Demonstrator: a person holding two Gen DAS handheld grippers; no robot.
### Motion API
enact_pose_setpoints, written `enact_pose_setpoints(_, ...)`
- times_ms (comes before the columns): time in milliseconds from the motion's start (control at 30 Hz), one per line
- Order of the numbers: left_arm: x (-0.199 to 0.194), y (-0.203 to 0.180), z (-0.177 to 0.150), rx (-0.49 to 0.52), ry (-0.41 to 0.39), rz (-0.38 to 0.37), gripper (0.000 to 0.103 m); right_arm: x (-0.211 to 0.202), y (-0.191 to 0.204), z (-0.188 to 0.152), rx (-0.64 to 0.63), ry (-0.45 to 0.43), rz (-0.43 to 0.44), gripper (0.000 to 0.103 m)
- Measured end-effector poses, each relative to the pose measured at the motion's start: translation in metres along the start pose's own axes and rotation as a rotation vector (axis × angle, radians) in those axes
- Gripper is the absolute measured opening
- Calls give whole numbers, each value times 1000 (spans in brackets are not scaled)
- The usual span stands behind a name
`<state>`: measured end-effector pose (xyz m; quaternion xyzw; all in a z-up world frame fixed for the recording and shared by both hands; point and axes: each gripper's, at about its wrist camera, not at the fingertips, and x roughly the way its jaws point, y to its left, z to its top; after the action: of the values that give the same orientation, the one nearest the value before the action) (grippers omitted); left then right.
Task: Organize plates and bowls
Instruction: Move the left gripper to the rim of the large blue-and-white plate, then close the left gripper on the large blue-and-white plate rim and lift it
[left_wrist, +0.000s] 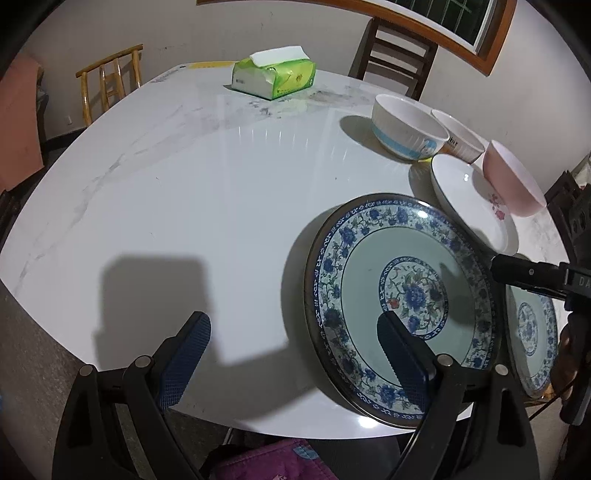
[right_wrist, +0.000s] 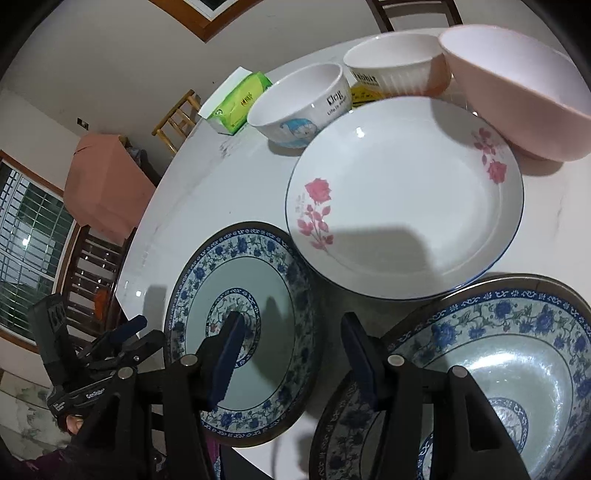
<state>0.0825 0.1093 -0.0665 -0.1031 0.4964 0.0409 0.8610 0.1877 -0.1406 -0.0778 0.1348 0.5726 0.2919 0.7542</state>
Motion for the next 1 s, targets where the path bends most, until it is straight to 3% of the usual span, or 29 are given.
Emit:
enact_pose_setpoints(133, 6, -2, -1, 16, 19, 11, 83, 3, -3, 5, 3, 21, 21, 56)
enact_pose_setpoints(267, 12, -5, -2, 36, 35, 25, 58, 10, 4, 6, -6, 40, 20, 56)
enact_pose_setpoints(333, 16, -4, -2, 34, 50, -2, 55, 13, 5, 6, -9, 50, 16, 54)
enact_pose_setpoints(367, 16, -4, -2, 28, 51, -16, 51, 16, 6, 6, -12, 59, 3, 51)
enact_pose_setpoints(433, 15, -4, -2, 32, 40, -36, 35, 21, 4, 5, -9, 79, -12, 28)
enact_pose_setpoints(467, 13, -7, -1, 49, 23, -21, 25, 23, 4, 4, -3, 87, -13, 22)
enact_pose_setpoints(500, 12, -8, -1, 59, 10, 10, 24, 24, 0, 2, 3, 88, -12, 12)
enact_pose_setpoints(700, 13, 7, 9, 23, 4, -12, 20, 24, 4, 3, 20, 75, 21, 11)
enact_pose_setpoints(1000, 3, 32, 35, -32, -53, 56, 18, 44, 37, 26, -3, 70, 35, 11)
